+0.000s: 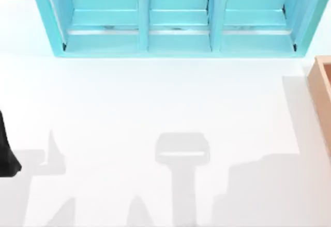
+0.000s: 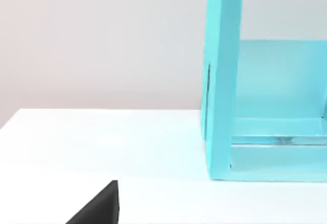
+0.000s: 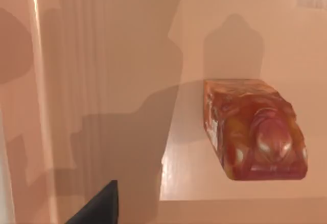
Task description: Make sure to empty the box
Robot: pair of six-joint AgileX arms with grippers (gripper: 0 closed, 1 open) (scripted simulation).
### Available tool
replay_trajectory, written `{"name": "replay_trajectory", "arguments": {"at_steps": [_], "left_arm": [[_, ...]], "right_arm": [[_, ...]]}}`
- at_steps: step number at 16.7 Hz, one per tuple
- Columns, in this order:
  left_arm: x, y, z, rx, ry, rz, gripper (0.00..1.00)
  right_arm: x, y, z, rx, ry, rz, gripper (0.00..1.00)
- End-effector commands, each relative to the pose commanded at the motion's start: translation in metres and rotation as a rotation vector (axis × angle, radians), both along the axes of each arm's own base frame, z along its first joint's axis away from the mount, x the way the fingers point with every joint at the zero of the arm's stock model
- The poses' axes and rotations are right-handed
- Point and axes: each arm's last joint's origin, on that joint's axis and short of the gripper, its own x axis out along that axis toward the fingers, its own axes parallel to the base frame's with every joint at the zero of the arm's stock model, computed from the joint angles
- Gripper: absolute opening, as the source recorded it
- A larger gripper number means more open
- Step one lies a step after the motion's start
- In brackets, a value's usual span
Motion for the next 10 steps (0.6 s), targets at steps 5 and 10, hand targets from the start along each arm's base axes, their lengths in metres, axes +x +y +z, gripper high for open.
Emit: {"name": "replay_trajectory", "arguments": {"at_steps": [5, 10], "left_arm": [[0.0, 0.0, 0.0, 0.0, 0.0, 0.0, 1.0], [0.0, 0.0, 0.0, 0.0, 0.0, 0.0, 1.0]], "right_arm": [[0.018, -0.016, 0.001, 0.043, 0.133, -0.002, 1.0], [0.019, -0.015, 0.0, 0.042, 0.131, 0.001, 1.0]]}}
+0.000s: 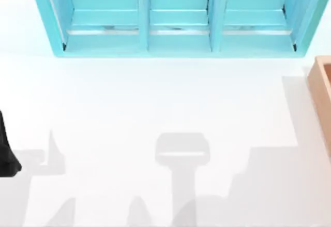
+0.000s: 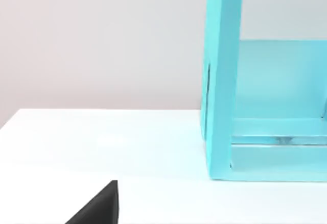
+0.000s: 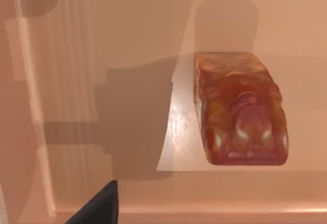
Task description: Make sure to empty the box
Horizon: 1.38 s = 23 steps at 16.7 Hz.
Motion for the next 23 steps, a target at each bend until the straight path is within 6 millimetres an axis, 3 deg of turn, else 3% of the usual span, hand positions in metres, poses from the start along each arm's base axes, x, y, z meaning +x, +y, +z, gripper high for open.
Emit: {"name": "replay_trajectory", "arguments": {"at_steps": [7, 12, 18, 23], "left_arm": [[0.0, 0.0, 0.0, 0.0, 0.0, 0.0, 1.0], [0.0, 0.0, 0.0, 0.0, 0.0, 0.0, 1.0], [0.0, 0.0, 0.0, 0.0, 0.0, 0.0, 1.0], [0.0, 0.0, 0.0, 0.0, 0.0, 0.0, 1.0]], "right_arm": [[0.008, -0.009, -0.055, 0.002, 0.004, -0.003, 1.0], [0.001, -0.002, -0.092, 0.002, 0.004, -0.003, 1.0], [0.0, 0.0, -0.099, 0.001, 0.002, -0.003, 1.0], [0.0, 0.0, -0.099, 0.001, 0.002, -0.003, 0.62]]}}
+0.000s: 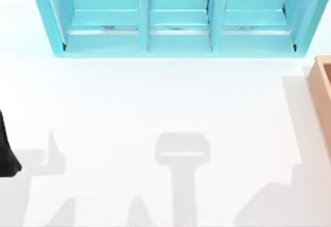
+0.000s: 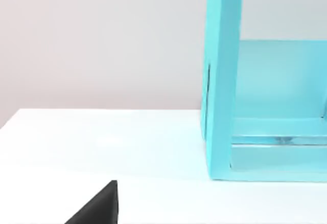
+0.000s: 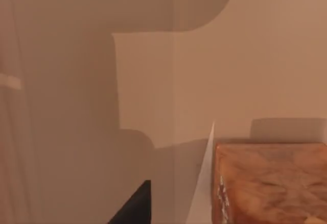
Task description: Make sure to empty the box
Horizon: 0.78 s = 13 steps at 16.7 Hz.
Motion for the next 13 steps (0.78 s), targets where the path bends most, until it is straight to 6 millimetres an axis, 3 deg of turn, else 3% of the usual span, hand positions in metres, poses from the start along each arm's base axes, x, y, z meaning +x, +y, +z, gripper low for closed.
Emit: {"name": "replay_trajectory", "arguments": {"at_steps": [8, 13], "left_arm": [[0.0, 0.0, 0.0, 0.0, 0.0, 0.0, 1.0], [0.0, 0.0, 0.0, 0.0, 0.0, 0.0, 1.0]], "right_arm": [[0.0, 0.0, 0.0, 0.0, 0.0, 0.0, 0.02], [0.0, 0.0, 0.0, 0.0, 0.0, 0.0, 0.0]]}}
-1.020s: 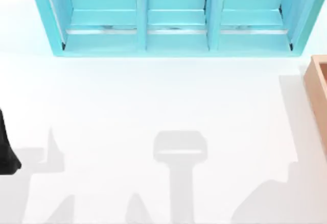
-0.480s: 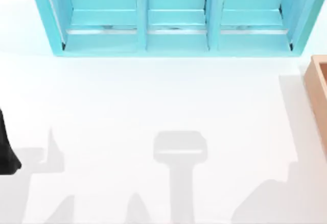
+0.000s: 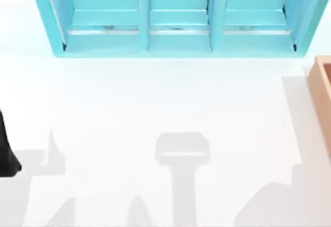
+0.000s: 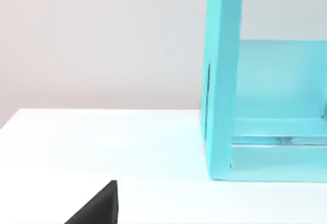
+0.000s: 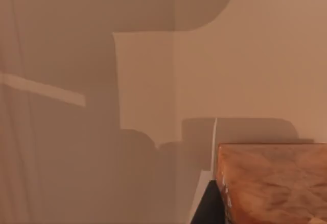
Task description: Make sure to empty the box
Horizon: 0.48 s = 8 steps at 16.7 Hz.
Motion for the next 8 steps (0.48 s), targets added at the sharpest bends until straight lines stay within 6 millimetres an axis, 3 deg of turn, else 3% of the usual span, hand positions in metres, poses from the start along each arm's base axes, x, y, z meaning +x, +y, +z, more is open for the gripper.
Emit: {"name": "replay_trajectory", "arguments": {"at_steps": [5, 8], "left_arm": [[0.0, 0.0, 0.0, 0.0, 0.0, 0.0, 1.0], [0.0, 0.0, 0.0, 0.0, 0.0, 0.0, 1.0]], "right_arm": [[0.0, 0.0, 0.002, -0.002, -0.003, -0.003, 0.0], [0.003, 0.0, 0.032, -0.04, -0.053, -0.019, 0.0]]}}
